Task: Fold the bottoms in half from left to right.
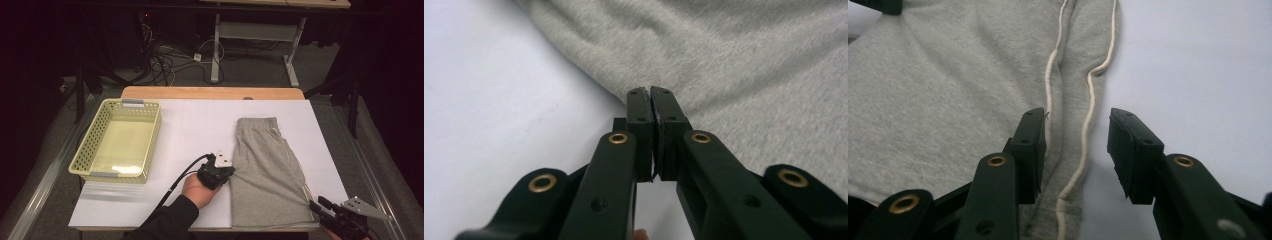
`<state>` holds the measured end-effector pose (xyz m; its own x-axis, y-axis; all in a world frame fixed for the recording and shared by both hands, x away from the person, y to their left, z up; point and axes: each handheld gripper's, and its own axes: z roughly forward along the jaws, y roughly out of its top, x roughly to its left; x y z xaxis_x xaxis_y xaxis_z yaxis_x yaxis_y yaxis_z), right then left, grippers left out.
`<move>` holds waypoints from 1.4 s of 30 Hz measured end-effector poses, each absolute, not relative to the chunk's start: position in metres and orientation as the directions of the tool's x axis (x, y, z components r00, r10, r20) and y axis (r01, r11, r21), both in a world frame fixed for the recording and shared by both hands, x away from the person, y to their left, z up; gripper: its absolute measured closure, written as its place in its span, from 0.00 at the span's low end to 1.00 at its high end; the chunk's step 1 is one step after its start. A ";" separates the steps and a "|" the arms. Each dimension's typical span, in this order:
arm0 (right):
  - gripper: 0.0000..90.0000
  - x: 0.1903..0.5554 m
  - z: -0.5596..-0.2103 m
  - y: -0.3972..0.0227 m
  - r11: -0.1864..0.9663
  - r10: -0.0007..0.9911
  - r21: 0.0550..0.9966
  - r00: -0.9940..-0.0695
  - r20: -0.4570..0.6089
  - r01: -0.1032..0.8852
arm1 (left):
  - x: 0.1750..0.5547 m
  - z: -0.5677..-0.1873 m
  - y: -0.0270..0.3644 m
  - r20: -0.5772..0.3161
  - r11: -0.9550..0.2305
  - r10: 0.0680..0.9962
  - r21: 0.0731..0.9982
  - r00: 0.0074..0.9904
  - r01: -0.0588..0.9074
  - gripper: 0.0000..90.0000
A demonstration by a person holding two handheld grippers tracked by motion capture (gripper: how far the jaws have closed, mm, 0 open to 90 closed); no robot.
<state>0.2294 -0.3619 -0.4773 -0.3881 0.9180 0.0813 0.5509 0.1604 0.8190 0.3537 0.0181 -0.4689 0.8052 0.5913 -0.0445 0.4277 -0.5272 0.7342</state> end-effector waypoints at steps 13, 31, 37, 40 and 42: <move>0.72 0.232 -0.480 -0.354 0.179 0.913 0.808 -0.401 0.076 0.561 | 0.307 -0.465 0.039 -0.147 -0.472 0.532 0.766 0.834 0.436 0.57; 0.88 0.211 -0.473 -0.353 0.211 0.907 0.808 -0.418 0.048 0.549 | 0.235 -0.484 0.042 -0.131 -0.589 0.368 0.733 0.920 0.340 0.93; 0.81 0.233 -0.461 -0.343 0.198 0.897 0.842 -0.438 0.050 0.502 | 0.224 -0.479 0.064 -0.133 -0.573 0.388 0.740 0.912 0.352 0.93; 0.81 0.256 -0.455 -0.333 0.203 0.888 0.855 -0.457 0.044 0.477 | 0.221 -0.479 0.073 -0.132 -0.563 0.409 0.743 0.903 0.363 0.93; 0.81 0.273 -0.451 -0.326 0.200 0.885 0.863 -0.464 0.044 0.464 | 0.223 -0.481 0.075 -0.145 -0.550 0.422 0.744 0.895 0.380 0.93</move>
